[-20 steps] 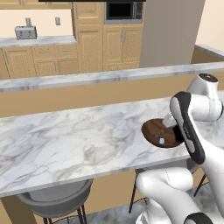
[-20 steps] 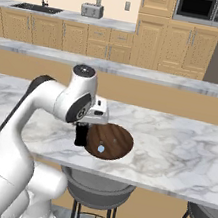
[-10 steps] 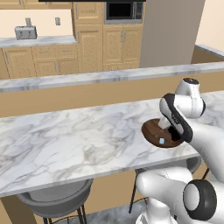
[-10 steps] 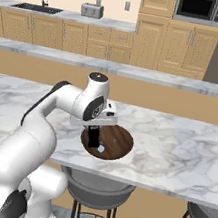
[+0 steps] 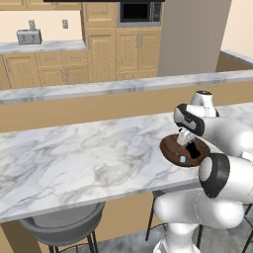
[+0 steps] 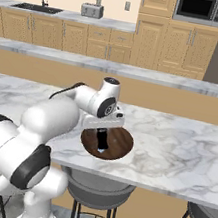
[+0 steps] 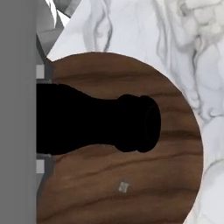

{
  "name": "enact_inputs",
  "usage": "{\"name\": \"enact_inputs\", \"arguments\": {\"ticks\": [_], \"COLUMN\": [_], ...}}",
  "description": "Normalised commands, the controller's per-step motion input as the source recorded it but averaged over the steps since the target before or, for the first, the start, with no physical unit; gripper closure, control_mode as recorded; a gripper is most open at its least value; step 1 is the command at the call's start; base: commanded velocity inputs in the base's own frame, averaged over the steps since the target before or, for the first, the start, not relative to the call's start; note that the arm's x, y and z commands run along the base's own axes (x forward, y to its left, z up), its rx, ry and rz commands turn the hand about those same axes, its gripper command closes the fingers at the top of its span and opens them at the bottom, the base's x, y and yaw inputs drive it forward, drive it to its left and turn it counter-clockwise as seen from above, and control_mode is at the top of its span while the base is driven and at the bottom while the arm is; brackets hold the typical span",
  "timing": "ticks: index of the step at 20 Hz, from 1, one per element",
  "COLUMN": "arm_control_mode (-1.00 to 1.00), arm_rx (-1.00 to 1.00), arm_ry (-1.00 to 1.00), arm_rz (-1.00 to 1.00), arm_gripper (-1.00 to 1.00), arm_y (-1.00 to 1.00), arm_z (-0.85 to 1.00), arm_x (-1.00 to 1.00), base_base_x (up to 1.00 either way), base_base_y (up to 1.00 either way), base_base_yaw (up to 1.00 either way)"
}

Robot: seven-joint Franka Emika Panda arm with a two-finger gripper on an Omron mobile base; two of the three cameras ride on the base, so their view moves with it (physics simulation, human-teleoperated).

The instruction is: Open the fridge, grab two sodas, and place both sodas inside the bowl with ice on the dining counter.

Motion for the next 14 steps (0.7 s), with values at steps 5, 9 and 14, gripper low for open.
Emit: {"name": "enact_inputs", "arguments": {"ticks": [5, 9, 14], "arm_control_mode": [-1.0, -1.0, -1.0], "arm_rx": [0.0, 0.0, 0.0], "arm_ry": [0.09, 0.07, 0.03], "arm_rz": [0.11, 0.11, 0.1], "arm_gripper": [1.0, 1.0, 1.0], "arm_y": [-0.08, -0.03, 0.0], "arm_z": [-0.43, -0.43, -0.36], "arm_x": [0.38, 0.35, 0.35], "base_base_x": [0.0, 0.0, 0.0], "base_base_y": [0.0, 0.0, 0.0], "base_base_yaw": [0.0, 0.0, 0.0]}}
